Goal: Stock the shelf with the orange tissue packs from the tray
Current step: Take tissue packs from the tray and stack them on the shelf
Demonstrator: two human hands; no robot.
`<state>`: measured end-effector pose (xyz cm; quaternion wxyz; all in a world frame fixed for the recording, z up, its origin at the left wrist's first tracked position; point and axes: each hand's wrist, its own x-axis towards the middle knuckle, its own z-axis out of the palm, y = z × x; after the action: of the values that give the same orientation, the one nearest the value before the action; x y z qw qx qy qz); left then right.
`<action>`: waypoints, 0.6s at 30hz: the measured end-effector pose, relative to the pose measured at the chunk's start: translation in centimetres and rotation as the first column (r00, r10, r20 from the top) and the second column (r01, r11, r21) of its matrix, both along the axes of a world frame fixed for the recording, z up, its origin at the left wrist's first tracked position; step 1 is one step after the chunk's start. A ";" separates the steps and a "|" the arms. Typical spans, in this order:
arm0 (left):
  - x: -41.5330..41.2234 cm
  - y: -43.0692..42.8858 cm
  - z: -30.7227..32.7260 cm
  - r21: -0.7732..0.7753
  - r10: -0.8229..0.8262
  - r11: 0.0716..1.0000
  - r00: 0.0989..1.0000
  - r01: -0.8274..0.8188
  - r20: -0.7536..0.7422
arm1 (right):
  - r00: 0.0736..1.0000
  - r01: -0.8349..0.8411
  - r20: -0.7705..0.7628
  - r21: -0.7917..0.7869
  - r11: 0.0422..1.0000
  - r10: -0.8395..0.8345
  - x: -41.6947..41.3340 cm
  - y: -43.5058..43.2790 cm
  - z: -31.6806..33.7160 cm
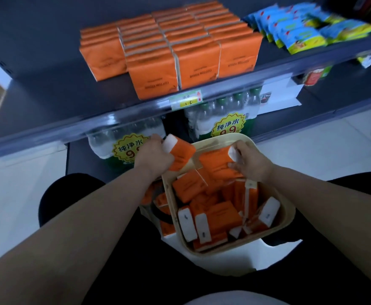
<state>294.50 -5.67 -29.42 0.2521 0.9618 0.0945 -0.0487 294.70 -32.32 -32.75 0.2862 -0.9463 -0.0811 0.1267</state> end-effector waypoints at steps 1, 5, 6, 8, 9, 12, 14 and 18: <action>-0.1 0.0 0.4 -0.012 0.004 1.000 1.000 -0.004 0.003 | 0.999 0.000 0.043 -0.023 1.000 0.001 -0.1 0.0 0.6; -1.0 0.2 2.6 -0.145 -0.009 0.989 1.000 0.013 0.028 | 0.989 0.013 0.149 -0.018 1.000 -0.010 -0.9 0.2 4.0; -1.3 0.3 3.3 -0.167 -0.033 0.985 0.999 0.038 0.035 | 0.987 0.007 0.161 -0.031 1.000 -0.002 -1.1 0.2 4.8; -2.0 0.5 4.6 -0.148 -0.090 0.984 0.994 0.098 0.058 | 0.982 -0.014 0.187 -0.108 0.994 0.035 -1.4 0.3 6.3; -2.2 0.7 5.1 -0.131 -0.104 0.985 0.992 0.113 0.073 | 0.978 -0.022 0.201 -0.137 0.990 0.049 -1.6 0.4 7.0; -2.3 1.5 6.8 -0.107 -0.089 0.988 0.980 0.109 0.179 | 0.967 -0.039 0.247 -0.123 0.992 0.069 -1.7 0.9 8.7; -2.0 2.7 8.1 -0.130 -0.040 0.989 0.965 0.076 0.260 | 0.954 -0.065 0.284 -0.105 0.992 0.092 -1.2 1.5 10.0; -0.5 6.6 11.3 -0.060 0.102 0.995 0.900 -0.084 0.423 | 0.892 -0.126 0.426 -0.093 0.988 0.153 0.8 4.1 12.9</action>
<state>293.97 0.98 -18.08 0.2881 0.9384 0.0820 0.1723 295.52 -28.20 -19.86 0.2215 -0.9510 -0.2061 -0.0633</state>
